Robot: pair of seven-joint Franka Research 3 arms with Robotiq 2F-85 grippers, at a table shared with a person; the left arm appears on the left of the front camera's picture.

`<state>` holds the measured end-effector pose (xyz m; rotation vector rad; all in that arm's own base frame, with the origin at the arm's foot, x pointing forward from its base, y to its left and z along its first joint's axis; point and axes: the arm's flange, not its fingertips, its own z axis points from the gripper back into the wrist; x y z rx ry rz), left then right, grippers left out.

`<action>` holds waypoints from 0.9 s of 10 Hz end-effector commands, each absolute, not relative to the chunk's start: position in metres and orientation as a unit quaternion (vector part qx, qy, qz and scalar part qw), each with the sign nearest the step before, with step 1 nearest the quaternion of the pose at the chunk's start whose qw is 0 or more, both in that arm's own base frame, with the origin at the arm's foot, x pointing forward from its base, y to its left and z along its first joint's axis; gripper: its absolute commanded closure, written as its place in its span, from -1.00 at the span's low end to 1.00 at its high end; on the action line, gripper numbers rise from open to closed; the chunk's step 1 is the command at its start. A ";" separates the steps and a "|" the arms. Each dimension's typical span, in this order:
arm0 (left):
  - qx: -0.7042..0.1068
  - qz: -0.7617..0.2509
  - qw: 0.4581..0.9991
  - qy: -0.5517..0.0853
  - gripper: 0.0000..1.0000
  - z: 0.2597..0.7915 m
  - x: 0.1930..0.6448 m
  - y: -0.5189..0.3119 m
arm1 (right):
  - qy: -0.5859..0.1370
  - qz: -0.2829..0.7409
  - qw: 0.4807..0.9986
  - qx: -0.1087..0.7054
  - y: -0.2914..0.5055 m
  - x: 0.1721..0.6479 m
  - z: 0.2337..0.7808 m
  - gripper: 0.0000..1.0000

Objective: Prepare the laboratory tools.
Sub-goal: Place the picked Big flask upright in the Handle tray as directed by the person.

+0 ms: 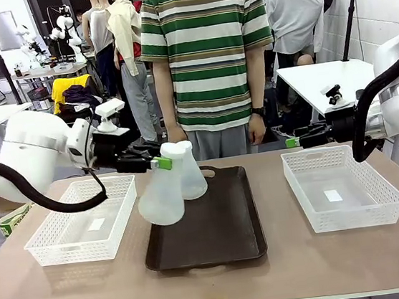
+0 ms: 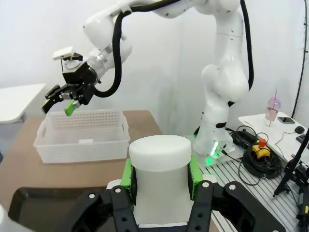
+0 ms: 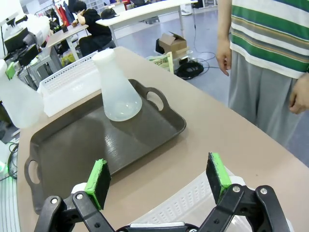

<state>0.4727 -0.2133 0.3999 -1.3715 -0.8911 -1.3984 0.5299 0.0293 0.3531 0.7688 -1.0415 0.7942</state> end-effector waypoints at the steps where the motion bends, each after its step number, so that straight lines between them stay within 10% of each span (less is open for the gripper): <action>1: -0.555 -0.567 0.452 -0.407 1.00 0.385 0.472 -0.224 | -0.472 0.360 0.726 0.349 0.030 0.529 0.352 -1.00; 9: -0.553 -0.525 0.408 -0.502 1.00 0.320 0.495 -0.253 | -0.472 0.360 0.726 0.349 0.030 0.529 0.352 -1.00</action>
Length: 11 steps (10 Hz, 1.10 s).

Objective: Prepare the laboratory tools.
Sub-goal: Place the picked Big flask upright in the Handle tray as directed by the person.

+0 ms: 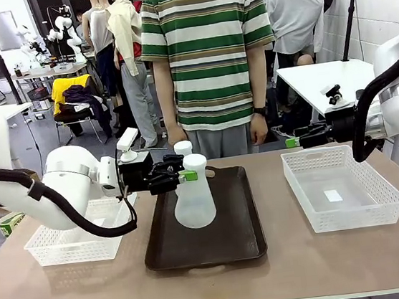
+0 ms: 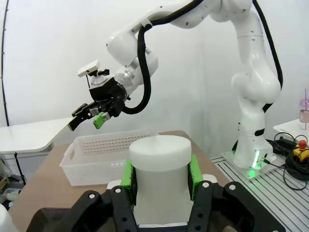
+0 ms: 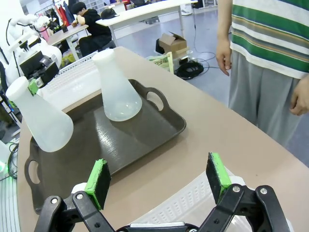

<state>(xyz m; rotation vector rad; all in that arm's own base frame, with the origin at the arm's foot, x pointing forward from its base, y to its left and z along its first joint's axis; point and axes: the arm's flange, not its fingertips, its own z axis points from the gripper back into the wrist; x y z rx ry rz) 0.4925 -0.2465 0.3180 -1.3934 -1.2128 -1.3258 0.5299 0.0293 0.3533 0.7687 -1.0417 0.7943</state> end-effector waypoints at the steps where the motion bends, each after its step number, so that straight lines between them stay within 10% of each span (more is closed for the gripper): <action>1: -0.549 -0.523 0.416 -0.502 1.00 0.315 0.498 -0.253 | -0.472 0.360 0.726 0.349 0.030 0.529 0.352 -1.00; 6: -0.562 -0.507 0.442 -0.482 1.00 0.294 0.507 -0.256 | -0.472 0.360 0.726 0.349 0.030 0.529 0.352 -1.00; 11: -0.550 -0.515 0.467 -0.463 -0.83 0.295 0.499 -0.253 | -0.472 0.360 0.726 0.349 0.030 0.529 0.352 -1.00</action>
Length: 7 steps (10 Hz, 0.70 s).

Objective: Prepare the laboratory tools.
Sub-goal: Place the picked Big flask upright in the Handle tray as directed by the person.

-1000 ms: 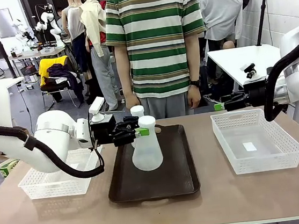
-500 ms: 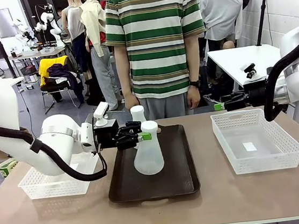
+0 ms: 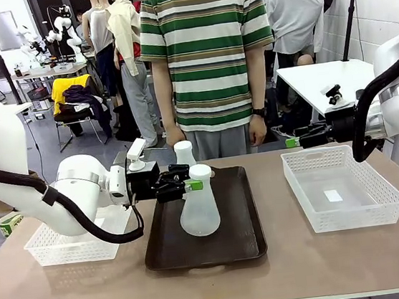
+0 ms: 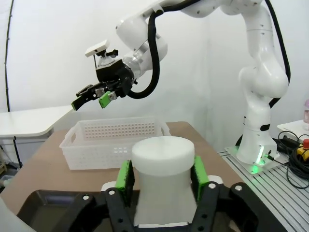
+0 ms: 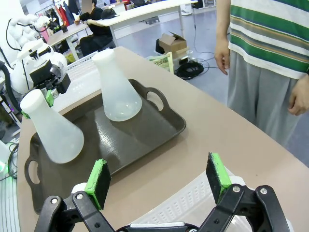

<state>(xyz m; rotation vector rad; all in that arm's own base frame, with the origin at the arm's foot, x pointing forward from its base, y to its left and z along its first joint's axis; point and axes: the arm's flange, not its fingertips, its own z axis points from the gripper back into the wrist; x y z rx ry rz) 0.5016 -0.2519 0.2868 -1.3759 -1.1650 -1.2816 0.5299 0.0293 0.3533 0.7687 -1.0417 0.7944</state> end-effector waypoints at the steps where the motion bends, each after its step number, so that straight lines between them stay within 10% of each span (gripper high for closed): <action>1: -0.550 -0.521 0.473 -0.449 -1.00 0.297 0.493 -0.251 | -0.472 0.360 0.726 0.349 0.030 0.529 0.352 -1.00; 7: -0.548 -0.552 0.497 -0.384 -1.00 0.305 0.481 -0.247 | -0.472 0.360 0.726 0.349 0.030 0.529 0.352 -1.00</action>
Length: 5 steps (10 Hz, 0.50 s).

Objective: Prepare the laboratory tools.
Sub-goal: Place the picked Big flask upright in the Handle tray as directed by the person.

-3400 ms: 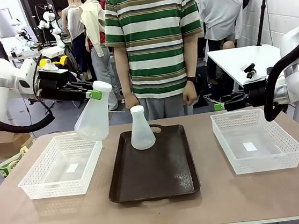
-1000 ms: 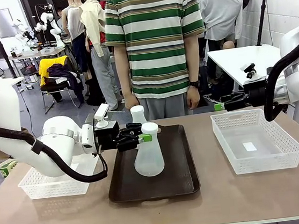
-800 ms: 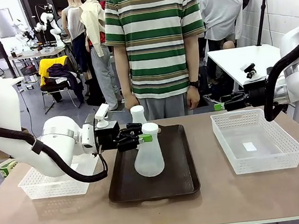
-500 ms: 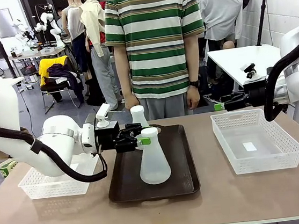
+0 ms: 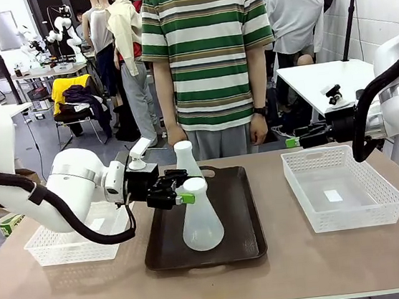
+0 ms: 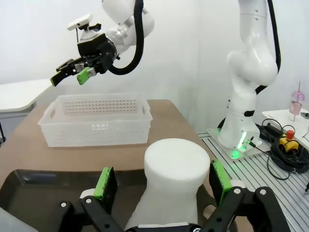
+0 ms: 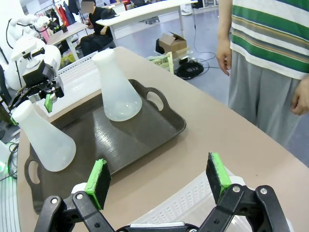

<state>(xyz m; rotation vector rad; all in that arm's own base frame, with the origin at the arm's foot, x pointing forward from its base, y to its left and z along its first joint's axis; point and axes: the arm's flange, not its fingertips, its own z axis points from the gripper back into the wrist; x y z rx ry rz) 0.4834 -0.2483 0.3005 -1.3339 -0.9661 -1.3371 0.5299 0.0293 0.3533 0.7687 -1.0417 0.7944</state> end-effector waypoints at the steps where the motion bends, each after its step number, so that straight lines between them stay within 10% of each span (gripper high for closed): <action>1: -0.549 -0.554 0.499 -0.379 -1.00 0.308 0.480 -0.244 | -0.472 0.360 0.726 0.349 0.030 0.529 0.352 -1.00; 5: -0.521 -0.580 0.514 -0.358 -1.00 0.310 0.477 -0.231 | -0.472 0.360 0.726 0.349 0.030 0.529 0.352 -1.00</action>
